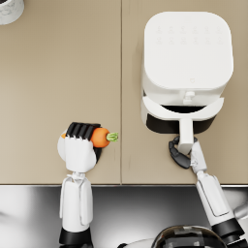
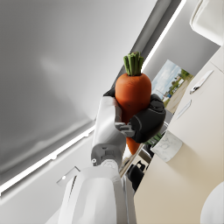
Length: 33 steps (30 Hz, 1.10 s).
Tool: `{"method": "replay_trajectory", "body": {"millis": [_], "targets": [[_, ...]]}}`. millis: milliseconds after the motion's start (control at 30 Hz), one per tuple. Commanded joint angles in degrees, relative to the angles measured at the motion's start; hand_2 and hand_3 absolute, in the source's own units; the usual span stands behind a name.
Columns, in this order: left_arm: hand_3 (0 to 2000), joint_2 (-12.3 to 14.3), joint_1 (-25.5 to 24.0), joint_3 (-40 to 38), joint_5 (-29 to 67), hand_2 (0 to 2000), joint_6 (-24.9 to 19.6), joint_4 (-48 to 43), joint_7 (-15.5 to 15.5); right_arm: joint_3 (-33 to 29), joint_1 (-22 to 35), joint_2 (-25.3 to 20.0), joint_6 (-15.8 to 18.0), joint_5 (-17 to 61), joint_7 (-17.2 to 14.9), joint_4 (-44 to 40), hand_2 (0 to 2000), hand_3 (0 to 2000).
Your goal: Pick up the carrot and place it into the air fryer
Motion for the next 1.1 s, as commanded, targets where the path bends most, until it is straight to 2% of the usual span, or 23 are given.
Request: {"method": "replay_trajectory", "body": {"millis": [33,233,300,367,500,533,600,633,767,1100], "targets": [[2000,0.5,3.1,3.0,0.0,2000,0.0,0.7,0.0,3.2,-4.8,3.6,-0.1,0.0,-0.1,12.4,2000,2000],[2000,4.2,11.2,11.0,0.0,2000,0.0,7.3,0.0,4.1,-14.6,13.5,3.9,-0.1,-0.3,32.4,2000,2000],[2000,5.5,12.4,14.5,0.0,2000,0.0,9.5,0.0,4.1,-15.6,14.4,6.5,-0.1,-0.4,35.3,2000,2000],[2000,7.4,14.4,17.9,0.0,2000,0.0,12.0,0.0,6.9,-17.7,16.8,8.5,0.0,-0.2,38.5,2000,2000],[2000,11.6,19.1,21.3,0.0,2000,0.0,15.2,0.0,8.8,-19.0,19.1,7.6,0.0,-0.1,42.5,2000,2000],[2000,11.9,20.1,22.8,0.0,2000,0.0,16.5,0.0,9.3,-19.2,19.5,7.4,0.0,-0.1,43.2,2000,2000],[2000,13.8,22.5,25.3,0.0,2000,0.0,21.1,0.0,12.2,-20.3,21.8,7.0,0.0,-0.1,45.7,2000,2000],[2000,14.6,23.7,26.4,0.0,2000,0.0,23.0,0.0,5.6,-20.3,22.0,6.8,0.0,-0.1,33.5,2000,2000],[2000,15.8,24.3,31.4,0.0,2000,0.0,24.7,0.0,6.4,-20.9,23.7,6.5,0.0,-0.1,34.7,2000,2000],[2000,18.0,24.9,37.1,0.0,2000,0.0,28.9,0.0,6.7,-21.0,24.3,6.3,-0.1,-0.1,35.1,2000,2000]]}}
